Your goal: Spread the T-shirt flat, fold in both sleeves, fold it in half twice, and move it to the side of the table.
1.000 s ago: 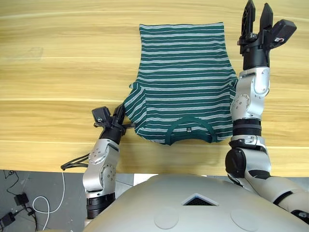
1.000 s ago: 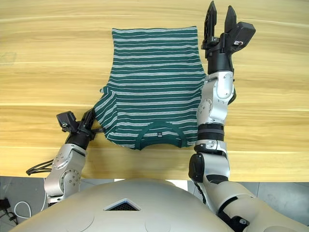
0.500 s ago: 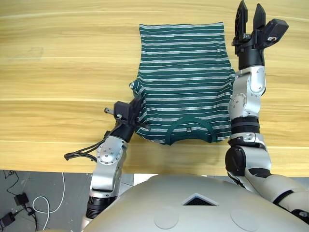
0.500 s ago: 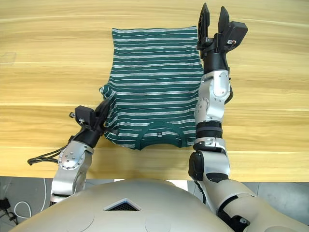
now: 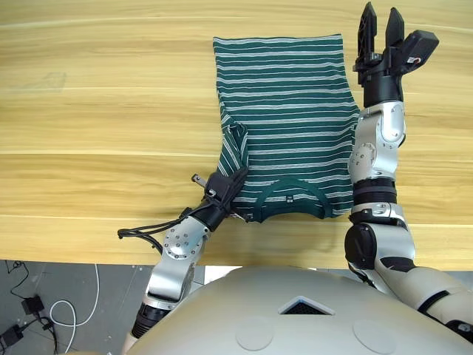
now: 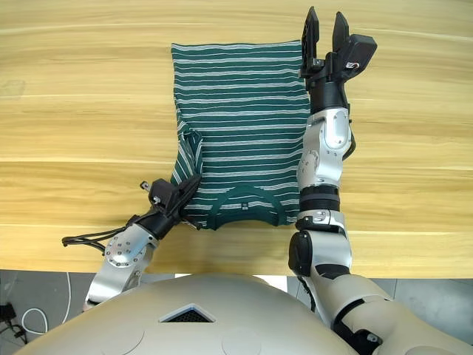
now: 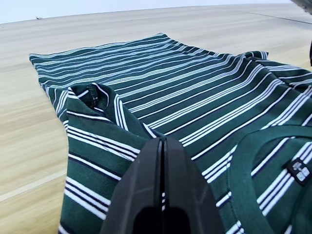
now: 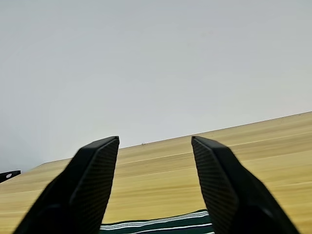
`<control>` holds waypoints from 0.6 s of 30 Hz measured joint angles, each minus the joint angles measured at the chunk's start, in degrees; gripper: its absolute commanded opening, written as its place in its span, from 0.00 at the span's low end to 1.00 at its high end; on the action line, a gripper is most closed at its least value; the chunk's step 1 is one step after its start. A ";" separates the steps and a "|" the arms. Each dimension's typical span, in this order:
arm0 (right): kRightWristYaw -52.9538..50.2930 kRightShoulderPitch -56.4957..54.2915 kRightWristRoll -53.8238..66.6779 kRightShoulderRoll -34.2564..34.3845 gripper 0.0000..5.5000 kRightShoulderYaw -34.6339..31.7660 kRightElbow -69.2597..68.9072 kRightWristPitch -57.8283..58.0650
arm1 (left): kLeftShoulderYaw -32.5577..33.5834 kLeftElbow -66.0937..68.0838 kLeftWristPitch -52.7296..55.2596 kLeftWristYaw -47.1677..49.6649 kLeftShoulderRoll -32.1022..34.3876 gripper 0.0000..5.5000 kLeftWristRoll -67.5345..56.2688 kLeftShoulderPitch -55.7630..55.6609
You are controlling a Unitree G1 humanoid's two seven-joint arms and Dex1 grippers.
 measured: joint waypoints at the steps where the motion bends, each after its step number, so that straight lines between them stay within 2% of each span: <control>1: 0.00 0.00 0.00 0.00 0.50 0.00 0.00 0.00 | -0.02 0.00 0.06 0.16 -0.15 0.00 0.03 0.00; 3: 0.01 0.00 0.00 0.00 0.50 0.02 0.00 0.00 | -0.03 0.06 0.13 0.63 -0.37 0.00 0.22 -0.02; 7: 0.02 0.00 -0.04 0.00 0.50 0.08 0.00 0.00 | -0.12 0.49 0.19 1.30 -0.41 0.11 0.57 -0.04; 14: -0.19 -0.14 -0.98 -0.07 0.50 0.38 1.72 -0.14 | -2.27 -3.55 1.23 -3.65 1.37 0.30 -4.40 0.57; 18: -0.51 -1.14 -1.76 -0.20 0.50 0.40 4.06 -0.55 | -1.57 -7.28 4.04 -5.58 1.09 0.41 -11.20 0.39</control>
